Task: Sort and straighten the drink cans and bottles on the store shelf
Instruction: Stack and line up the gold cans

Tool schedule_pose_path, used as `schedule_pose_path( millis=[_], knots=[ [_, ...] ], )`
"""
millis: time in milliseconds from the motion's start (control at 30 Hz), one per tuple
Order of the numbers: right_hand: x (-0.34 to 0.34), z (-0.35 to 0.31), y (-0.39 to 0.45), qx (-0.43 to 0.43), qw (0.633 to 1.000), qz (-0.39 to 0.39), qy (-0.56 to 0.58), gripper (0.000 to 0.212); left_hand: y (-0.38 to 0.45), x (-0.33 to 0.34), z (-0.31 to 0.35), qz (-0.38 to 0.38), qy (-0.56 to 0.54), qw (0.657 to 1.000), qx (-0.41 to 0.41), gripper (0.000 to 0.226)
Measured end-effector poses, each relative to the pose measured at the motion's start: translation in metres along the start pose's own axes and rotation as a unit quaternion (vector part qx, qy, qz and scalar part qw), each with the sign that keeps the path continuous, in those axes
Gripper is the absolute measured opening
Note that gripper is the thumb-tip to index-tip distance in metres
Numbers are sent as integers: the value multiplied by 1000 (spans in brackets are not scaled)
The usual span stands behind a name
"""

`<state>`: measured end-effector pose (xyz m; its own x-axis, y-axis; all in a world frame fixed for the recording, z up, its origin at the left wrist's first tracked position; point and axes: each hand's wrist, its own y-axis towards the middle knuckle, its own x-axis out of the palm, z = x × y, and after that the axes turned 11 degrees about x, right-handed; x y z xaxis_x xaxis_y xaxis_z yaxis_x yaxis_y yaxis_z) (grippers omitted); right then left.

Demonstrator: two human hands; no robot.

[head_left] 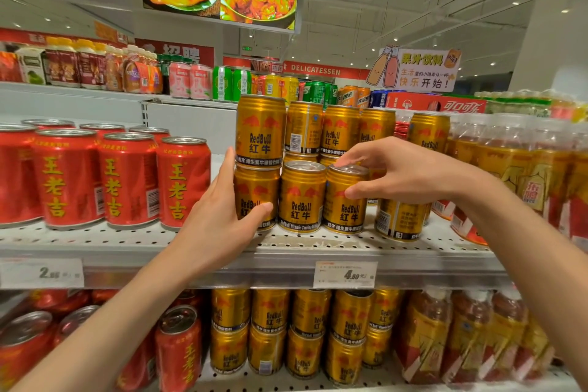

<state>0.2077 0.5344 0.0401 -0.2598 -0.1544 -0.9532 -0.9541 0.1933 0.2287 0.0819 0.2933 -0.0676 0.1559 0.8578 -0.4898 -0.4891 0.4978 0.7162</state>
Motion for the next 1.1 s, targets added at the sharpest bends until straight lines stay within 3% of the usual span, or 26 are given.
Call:
schedule_pose_path(
  millis=[533,633,800,967,1100],
  knots=[
    [10,12,-1,-18,1000,13,-19,60,-3,2,2,-12,73,997,2,94],
    [12,13,-5,-35,999,19,-9,58,-6,3,7,12,95,995,17,95],
    [-8,33,-15,-28,993,116,22,44,-19,5,13,95,94,990,33,90],
    [-30,65,-25,2,996,91,-12,38,-13,7,35,175,217,941,193,53],
    [-25,74,-33,9,999,31,-3,49,15,32,66,81,279,919,266,37]
  ],
)
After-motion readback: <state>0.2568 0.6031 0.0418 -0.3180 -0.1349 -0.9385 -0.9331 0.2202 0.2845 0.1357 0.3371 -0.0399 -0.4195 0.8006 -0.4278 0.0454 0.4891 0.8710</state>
